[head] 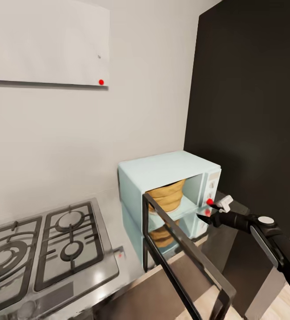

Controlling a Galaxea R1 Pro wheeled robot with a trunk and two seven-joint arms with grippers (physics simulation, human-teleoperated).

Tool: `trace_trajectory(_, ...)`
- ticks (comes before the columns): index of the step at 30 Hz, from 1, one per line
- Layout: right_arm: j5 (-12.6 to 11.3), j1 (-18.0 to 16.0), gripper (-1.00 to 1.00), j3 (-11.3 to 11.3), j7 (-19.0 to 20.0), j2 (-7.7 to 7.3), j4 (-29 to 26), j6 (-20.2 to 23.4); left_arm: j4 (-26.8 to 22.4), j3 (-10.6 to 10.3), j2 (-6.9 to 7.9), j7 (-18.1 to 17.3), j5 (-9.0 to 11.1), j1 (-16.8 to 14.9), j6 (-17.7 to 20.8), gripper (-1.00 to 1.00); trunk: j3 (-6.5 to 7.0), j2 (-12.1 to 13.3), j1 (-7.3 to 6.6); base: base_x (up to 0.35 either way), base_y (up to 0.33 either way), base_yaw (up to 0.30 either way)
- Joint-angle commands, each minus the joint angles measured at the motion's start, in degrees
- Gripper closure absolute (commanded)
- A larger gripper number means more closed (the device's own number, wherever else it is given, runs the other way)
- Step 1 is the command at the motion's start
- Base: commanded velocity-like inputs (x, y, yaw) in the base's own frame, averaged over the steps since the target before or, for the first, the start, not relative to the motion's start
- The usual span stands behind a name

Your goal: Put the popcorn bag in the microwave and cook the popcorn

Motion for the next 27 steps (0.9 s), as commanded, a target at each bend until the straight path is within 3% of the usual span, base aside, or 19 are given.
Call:
trace_trajectory(1, -0.6, 0.0, -1.00, 0.1, -0.1, -0.02, 0.0, 0.5, 0.0, 0.1, -0.01, 0.0, 0.2, 0.0, -0.1, -1.00, -0.06, -0.1, -0.02, -0.318, 0.000, 0.000)
trace_trajectory(9, -0.6, 0.0, -1.00, -0.1, -0.2, 0.03, 0.8, 0.5, 0.0, 0.2, -0.03, 0.0, 0.2, 0.0, -0.1, -1.00, -0.06, -0.1, -0.02, -0.342, 0.000, 0.000)
trace_trajectory(17, -0.2, 0.0, -1.00, -3.6, -1.3, 0.11, 6.7, -0.1, 0.0, 0.1, -0.02, 0.0, 0.2, 0.0, -0.1, -1.00, -0.06, -0.1, -0.02, -0.345, 0.000, 0.000)
trace_trajectory(24, -0.1, 0.0, -1.00, -4.8, -6.2, 0.57, 15.0, -0.1, -0.1, 0.1, -0.01, 0.0, 0.2, 0.0, -0.1, -1.00, -0.06, -0.1, -0.02, -0.345, 0.000, 0.000)
trace_trajectory(27, -0.1, 0.0, -1.00, -4.8, -10.5, 1.00, 20.8, -0.3, 0.0, 0.1, -0.01, 0.0, 0.2, 0.0, -0.1, -1.00, -0.06, -0.1, -0.02, -0.344, 0.000, 0.000)
